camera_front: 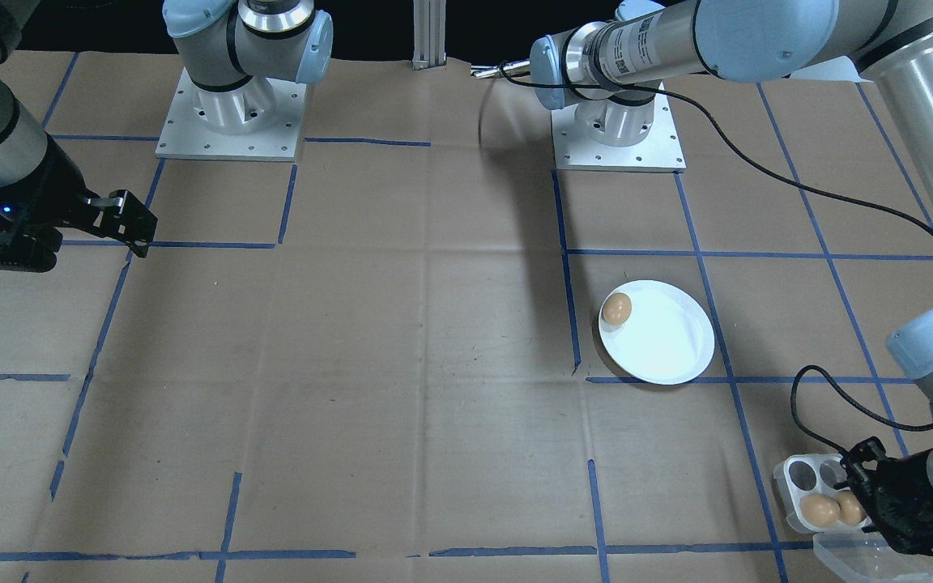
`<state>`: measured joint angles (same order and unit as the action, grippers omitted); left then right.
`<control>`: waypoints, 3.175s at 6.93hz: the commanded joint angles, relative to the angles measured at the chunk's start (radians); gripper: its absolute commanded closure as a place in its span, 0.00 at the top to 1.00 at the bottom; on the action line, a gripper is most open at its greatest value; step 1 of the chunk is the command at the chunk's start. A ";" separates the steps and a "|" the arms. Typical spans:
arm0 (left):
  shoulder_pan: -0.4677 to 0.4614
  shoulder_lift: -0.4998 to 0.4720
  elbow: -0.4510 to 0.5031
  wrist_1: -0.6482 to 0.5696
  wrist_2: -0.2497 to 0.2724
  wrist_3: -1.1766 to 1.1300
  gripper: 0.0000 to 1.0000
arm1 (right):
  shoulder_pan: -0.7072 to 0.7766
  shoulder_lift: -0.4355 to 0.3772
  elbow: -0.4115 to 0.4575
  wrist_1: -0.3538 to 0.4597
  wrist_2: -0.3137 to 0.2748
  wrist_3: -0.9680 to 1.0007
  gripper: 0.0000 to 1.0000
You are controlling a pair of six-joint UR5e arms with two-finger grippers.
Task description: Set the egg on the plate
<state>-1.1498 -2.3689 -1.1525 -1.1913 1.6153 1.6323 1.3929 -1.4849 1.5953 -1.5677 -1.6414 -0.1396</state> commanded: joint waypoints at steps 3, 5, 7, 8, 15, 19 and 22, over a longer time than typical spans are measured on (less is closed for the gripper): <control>-0.001 0.002 -0.001 -0.001 -0.002 -0.014 0.43 | 0.000 0.000 0.000 0.000 0.000 0.000 1.00; -0.001 0.004 0.002 -0.001 0.000 -0.022 0.31 | 0.000 0.000 0.000 0.000 0.000 0.000 1.00; -0.001 0.043 0.001 -0.010 0.002 -0.028 0.30 | 0.000 0.000 0.000 0.000 0.000 0.000 1.00; -0.001 0.075 0.002 -0.066 0.005 -0.028 0.30 | 0.000 0.000 0.000 0.000 0.000 0.000 1.00; -0.057 0.564 -0.464 -0.262 -0.003 -0.333 0.30 | 0.000 0.000 0.000 0.000 0.000 0.000 1.00; -0.129 0.605 -0.858 0.150 -0.008 -0.448 0.30 | 0.000 0.000 0.000 0.000 0.000 0.000 1.00; -0.145 0.589 -0.912 0.210 -0.012 -0.457 0.74 | 0.000 0.000 0.000 0.000 0.000 0.000 1.00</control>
<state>-1.2925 -1.7786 -2.0528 -0.9934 1.6078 1.1792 1.3929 -1.4849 1.5954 -1.5681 -1.6413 -0.1396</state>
